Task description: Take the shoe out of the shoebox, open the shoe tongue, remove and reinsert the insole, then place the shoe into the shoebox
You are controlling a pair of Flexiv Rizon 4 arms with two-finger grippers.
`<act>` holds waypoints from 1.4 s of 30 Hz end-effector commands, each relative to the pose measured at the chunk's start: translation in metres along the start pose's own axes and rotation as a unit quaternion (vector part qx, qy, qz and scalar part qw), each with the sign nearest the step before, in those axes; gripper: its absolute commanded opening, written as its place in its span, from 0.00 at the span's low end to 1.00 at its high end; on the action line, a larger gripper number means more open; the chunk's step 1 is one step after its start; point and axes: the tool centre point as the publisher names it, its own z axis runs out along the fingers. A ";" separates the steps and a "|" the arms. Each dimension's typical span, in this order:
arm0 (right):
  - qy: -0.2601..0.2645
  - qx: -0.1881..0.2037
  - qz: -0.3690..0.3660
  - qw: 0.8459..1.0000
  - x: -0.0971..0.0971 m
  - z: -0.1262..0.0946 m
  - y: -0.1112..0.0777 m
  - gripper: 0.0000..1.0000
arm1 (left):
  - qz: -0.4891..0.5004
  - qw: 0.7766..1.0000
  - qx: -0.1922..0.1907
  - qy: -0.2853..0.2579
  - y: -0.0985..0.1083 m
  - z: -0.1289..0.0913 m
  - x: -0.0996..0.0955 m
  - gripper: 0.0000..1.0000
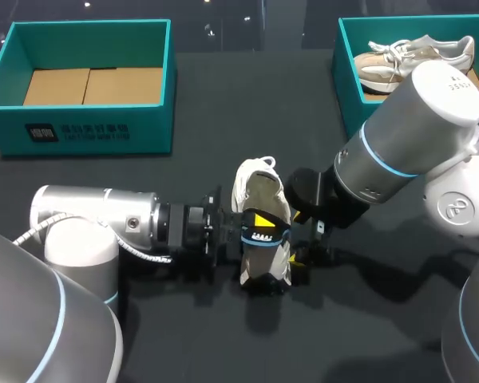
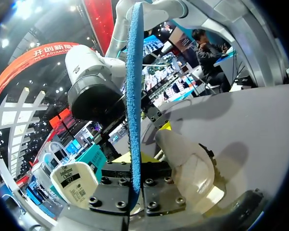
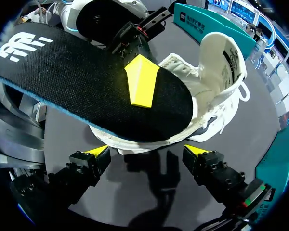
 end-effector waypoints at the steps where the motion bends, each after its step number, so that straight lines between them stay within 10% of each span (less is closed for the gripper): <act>1: -0.001 0.000 0.000 1.000 0.001 0.000 -0.001 1.00 | 0.003 1.000 -0.004 0.001 0.009 0.007 0.000 0.00; 17: -0.001 0.000 0.000 1.000 0.001 0.000 -0.001 1.00 | 0.008 0.999 -0.045 -0.002 0.033 0.006 -0.001 0.00; 28: -0.001 0.000 0.000 1.000 0.001 0.000 -0.001 1.00 | 0.009 0.999 -0.035 -0.004 0.014 0.001 -0.005 0.27; 42: -0.001 0.000 0.000 1.000 0.001 0.000 -0.001 1.00 | 0.030 0.999 -0.031 -0.004 -0.024 -0.001 -0.004 0.24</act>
